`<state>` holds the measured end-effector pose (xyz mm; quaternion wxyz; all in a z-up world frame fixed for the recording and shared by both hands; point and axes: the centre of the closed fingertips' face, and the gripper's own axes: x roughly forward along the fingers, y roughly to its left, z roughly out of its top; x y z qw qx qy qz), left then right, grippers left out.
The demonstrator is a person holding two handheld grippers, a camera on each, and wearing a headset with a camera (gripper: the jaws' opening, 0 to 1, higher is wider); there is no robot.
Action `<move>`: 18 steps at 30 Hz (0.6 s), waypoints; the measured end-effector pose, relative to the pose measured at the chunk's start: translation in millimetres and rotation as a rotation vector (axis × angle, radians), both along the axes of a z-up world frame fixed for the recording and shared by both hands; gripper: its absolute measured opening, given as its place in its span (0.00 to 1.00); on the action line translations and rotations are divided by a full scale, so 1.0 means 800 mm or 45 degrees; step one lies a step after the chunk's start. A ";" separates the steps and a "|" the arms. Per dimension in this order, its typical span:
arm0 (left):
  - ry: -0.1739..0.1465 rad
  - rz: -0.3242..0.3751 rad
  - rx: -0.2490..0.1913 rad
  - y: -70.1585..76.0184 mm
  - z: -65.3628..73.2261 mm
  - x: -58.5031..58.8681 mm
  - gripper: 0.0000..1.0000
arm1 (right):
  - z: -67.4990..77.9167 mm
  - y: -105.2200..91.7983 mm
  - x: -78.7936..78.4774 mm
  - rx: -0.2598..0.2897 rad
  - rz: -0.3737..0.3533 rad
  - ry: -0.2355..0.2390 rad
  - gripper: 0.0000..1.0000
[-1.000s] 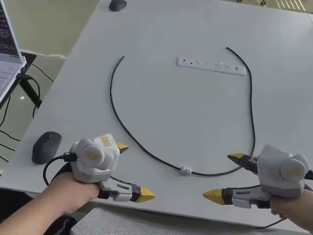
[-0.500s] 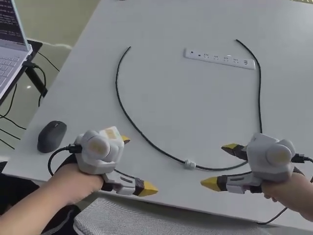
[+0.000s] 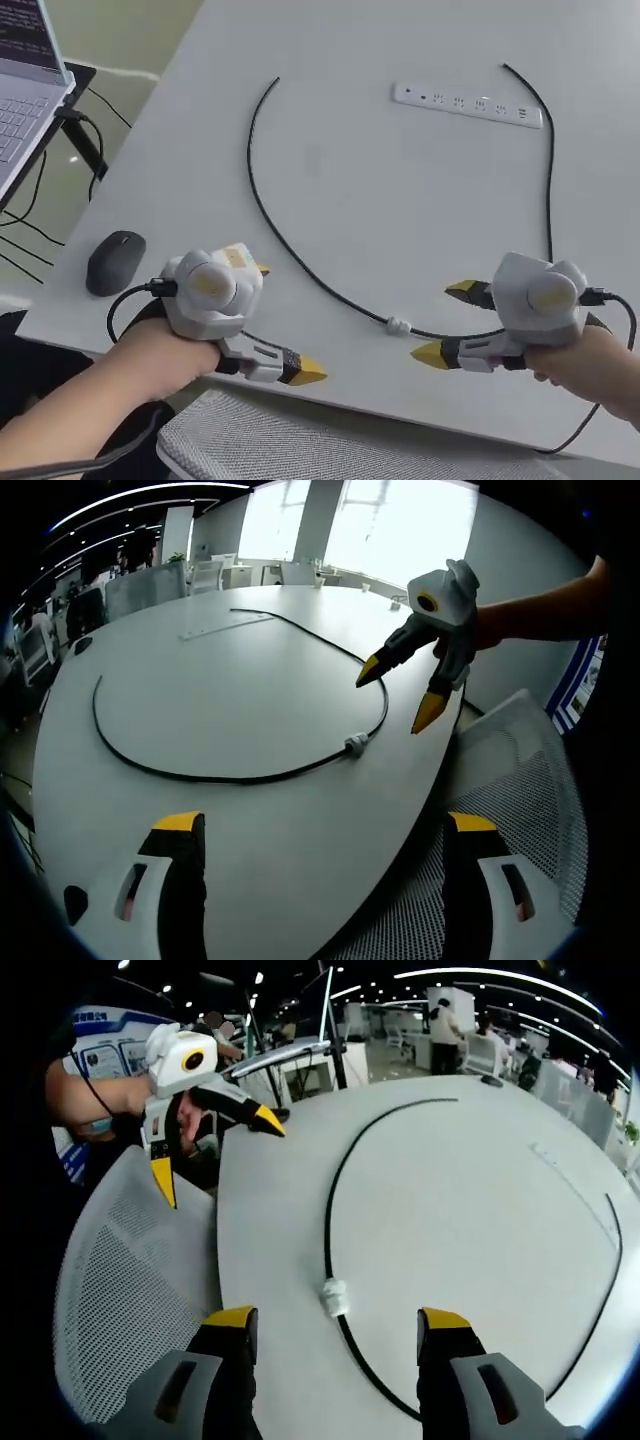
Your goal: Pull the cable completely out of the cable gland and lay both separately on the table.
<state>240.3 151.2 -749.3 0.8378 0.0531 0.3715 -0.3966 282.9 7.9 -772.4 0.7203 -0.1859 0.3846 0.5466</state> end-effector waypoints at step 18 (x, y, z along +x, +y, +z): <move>0.028 -0.007 0.022 -0.002 -0.008 0.002 0.99 | -0.035 0.014 0.004 -0.083 0.137 0.020 0.42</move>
